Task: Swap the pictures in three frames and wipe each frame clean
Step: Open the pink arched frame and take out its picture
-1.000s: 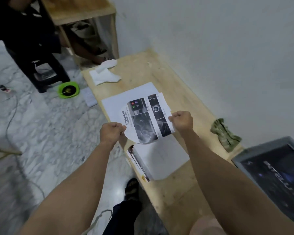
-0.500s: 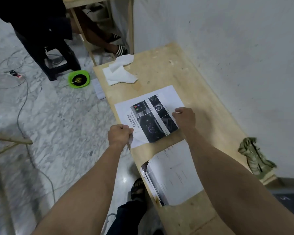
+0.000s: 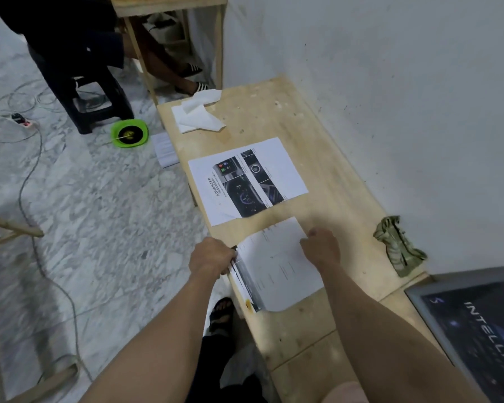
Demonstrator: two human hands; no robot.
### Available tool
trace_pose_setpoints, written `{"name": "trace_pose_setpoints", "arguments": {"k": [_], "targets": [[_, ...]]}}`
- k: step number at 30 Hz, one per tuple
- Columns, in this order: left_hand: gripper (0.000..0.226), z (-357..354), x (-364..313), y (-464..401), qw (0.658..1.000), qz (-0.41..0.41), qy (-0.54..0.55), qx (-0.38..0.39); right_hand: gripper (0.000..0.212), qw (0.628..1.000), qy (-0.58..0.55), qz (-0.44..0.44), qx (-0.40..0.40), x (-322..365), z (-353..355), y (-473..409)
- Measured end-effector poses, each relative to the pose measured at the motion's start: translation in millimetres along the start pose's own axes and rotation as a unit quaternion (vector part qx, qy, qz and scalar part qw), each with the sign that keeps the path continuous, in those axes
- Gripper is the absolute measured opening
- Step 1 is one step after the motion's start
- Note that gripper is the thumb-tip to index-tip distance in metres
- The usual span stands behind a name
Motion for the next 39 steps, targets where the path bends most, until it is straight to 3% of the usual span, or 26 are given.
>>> {"name": "trace_pose_setpoints", "arguments": {"k": [5, 7, 13, 17, 22, 28, 39], "targets": [[0.04, -27, 28, 13, 0.998, 0.026, -0.03, -0.046, 0.046, 0.995, 0.086, 0.002, 0.048, -20, -17, 23], [0.04, -32, 36, 16, 0.998, 0.031, -0.008, -0.063, 0.049, 0.996, 0.08, 0.005, 0.043, -19, -21, 27], [0.027, -34, 67, 8, 0.982, 0.039, 0.172, -0.062, 0.036, 1.0, 0.007, -0.016, 0.008, -25, -25, 32], [0.015, -29, 78, 5, 0.969, 0.029, 0.24, -0.058, 0.008, 0.998, -0.048, -0.03, -0.026, -30, -20, 36], [0.016, -17, 80, 9, 0.964, 0.009, 0.256, -0.074, 0.008, 0.979, -0.189, -0.041, -0.061, -33, -15, 47], [0.018, -14, 62, 29, 0.963, -0.044, 0.257, -0.064, 0.007, 0.957, -0.269, 0.002, -0.108, -37, 11, 69], [0.006, -18, 1, 116, 0.952, -0.171, 0.255, 0.016, 0.012, 0.879, -0.443, -0.079, -0.156, -71, 70, 160]]}}
Point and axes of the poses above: each hand's wrist, its own y-axis away from the middle knuckle, its own z-axis out of the back of the hand, x = y × z, the point moved 10 cm from there along -y, towards the middle knuckle, and after that the axes turned 14 degrees about z, right-handed, at the moved point
